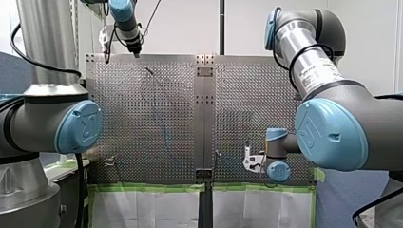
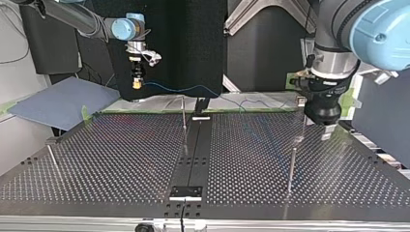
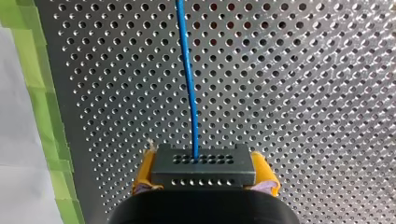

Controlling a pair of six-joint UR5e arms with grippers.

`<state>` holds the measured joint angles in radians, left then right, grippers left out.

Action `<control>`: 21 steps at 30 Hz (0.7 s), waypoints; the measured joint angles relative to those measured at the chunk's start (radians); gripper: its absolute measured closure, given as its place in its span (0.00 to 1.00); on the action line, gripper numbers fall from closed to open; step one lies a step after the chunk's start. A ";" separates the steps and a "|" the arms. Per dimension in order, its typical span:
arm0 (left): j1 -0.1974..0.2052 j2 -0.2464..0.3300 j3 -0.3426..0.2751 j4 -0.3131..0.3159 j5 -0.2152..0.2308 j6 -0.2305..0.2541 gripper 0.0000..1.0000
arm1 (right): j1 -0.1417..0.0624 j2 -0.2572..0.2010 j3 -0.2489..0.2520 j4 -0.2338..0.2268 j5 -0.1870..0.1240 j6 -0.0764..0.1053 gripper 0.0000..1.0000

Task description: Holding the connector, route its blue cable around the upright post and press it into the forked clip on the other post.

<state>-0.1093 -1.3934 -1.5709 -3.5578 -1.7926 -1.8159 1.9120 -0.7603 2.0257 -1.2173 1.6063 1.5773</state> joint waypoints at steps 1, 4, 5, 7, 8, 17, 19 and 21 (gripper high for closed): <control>0.000 0.000 0.000 -0.001 -0.007 0.000 0.00 | 0.001 0.000 0.000 0.000 0.000 -0.001 1.00; -0.002 0.000 0.000 -0.003 -0.023 -0.001 0.00 | 0.001 0.000 0.000 0.000 0.000 -0.001 1.00; -0.002 0.000 0.000 -0.004 -0.029 -0.001 0.00 | 0.001 0.000 0.000 0.001 0.000 -0.001 1.00; -0.003 0.000 0.000 -0.007 -0.047 -0.001 0.00 | 0.001 0.000 0.000 0.001 0.000 -0.002 1.00; -0.004 0.000 -0.001 -0.008 -0.055 -0.001 0.00 | 0.001 0.000 0.000 0.001 0.000 -0.002 1.00; -0.011 0.000 -0.003 -0.009 -0.081 0.003 0.00 | 0.003 0.000 0.000 0.004 0.000 -0.002 1.00; -0.013 0.000 -0.004 -0.009 -0.082 0.003 0.00 | 0.004 0.000 0.000 0.004 0.000 -0.002 1.00; -0.015 0.000 -0.004 -0.008 -0.082 0.003 0.00 | 0.004 0.000 0.000 0.004 0.000 -0.002 1.00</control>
<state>-0.1243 -1.3934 -1.5750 -3.5657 -1.8746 -1.8131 1.9159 -0.7607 2.0256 -1.2131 1.6063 1.5751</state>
